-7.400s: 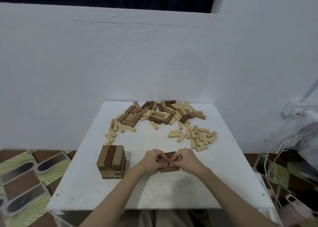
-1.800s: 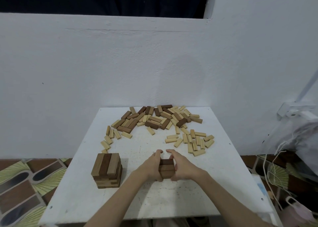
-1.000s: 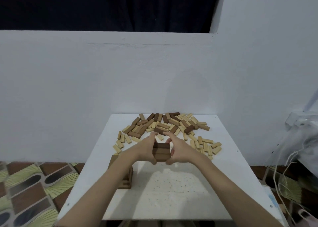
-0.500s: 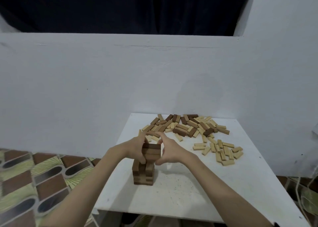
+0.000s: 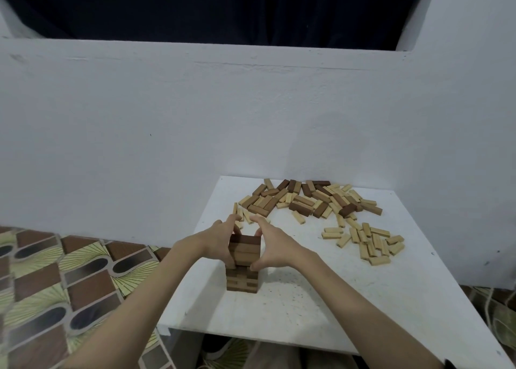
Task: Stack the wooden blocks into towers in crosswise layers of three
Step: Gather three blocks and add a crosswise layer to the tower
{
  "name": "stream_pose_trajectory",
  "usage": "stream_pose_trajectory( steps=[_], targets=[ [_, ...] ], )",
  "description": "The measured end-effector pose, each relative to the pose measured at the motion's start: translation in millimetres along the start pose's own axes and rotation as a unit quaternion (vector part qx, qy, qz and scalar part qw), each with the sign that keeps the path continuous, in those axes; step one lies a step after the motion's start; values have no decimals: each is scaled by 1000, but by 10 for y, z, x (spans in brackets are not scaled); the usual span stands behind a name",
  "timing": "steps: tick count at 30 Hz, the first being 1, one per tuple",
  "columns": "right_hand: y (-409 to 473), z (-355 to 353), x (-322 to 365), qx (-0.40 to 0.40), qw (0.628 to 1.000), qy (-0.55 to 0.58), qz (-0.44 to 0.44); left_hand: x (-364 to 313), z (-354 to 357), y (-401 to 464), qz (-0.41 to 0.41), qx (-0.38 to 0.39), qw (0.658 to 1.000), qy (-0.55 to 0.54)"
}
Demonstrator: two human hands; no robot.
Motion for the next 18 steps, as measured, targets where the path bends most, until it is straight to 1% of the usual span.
stream_pose_trajectory(
  steps=[12,16,18],
  targets=[
    [21,-4,-34,12,998,-66,0,48,-23,47,-5,19,999,31],
    [11,-4,-48,7,995,-103,-5,110,-30,51,-30,15,997,69],
    [-17,19,-31,7,995,-104,-6,134,6,46,-39,11,997,66]
  ],
)
Point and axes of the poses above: each hand's wrist, its own y-axis towards the middle knuckle, its own z-axis out of the palm, x = y × z, the point moved 2 cm from there along y, towards the middle knuckle, and after that the axes turned 13 degrees about -y, right-handed, at the moved point
